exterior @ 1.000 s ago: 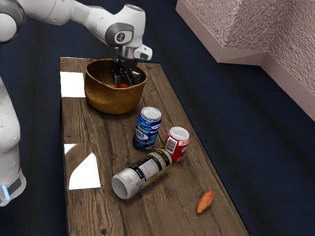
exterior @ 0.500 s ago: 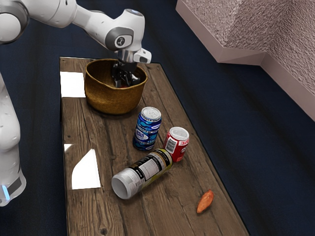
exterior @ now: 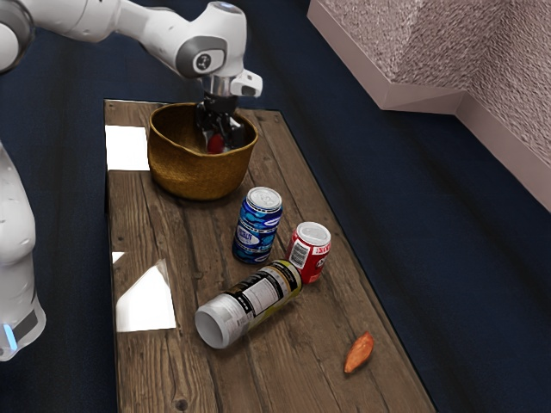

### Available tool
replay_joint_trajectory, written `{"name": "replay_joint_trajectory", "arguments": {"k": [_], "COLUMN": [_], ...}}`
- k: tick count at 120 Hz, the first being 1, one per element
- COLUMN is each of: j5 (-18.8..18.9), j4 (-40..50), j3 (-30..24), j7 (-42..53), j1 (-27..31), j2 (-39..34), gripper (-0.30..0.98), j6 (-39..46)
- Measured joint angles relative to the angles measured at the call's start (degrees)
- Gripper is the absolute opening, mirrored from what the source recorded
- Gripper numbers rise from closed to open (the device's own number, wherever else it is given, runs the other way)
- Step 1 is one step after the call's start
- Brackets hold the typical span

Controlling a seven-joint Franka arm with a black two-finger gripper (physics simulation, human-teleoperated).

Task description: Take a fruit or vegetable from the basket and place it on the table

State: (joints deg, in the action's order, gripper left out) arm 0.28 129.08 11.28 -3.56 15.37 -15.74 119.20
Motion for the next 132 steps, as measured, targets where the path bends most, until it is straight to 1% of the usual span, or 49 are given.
{"name": "replay_joint_trajectory", "arguments": {"k": [30,44,54,62,67,73,94,104,123,132], "j5": [0.3,0.4,0.4,0.4,0.3,0.2,-0.9,-1.4,-3.2,-4.1], "j4": [0.7,-6.1,-12.6,-18.0,-22.8,-26.2,-31.0,-32.5,-40.5,-42.1], "j3": [0.2,-1.3,-1.5,-1.6,-1.6,-1.5,0.4,0.8,0.8,0.7], "j7": [-0.5,-0.5,-0.5,-0.4,-0.4,-0.3,0.1,0.2,0.8,1.1], "j1": [0.0,0.0,0.0,0.0,0.0,0.0,0.3,0.6,3.7,4.8], "j2": [-8.8,-10.2,-9.3,-6.7,-2.5,1.5,10.3,12.4,21.5,23.8], "gripper": [0.25,0.25,0.26,0.26,0.27,0.26,0.25,0.25,0.26,0.25], "j6": [-2.7,-6.1,-9.0,-11.2,-12.7,-14.3,-17.2,-17.9,-19.3,-19.8]}}
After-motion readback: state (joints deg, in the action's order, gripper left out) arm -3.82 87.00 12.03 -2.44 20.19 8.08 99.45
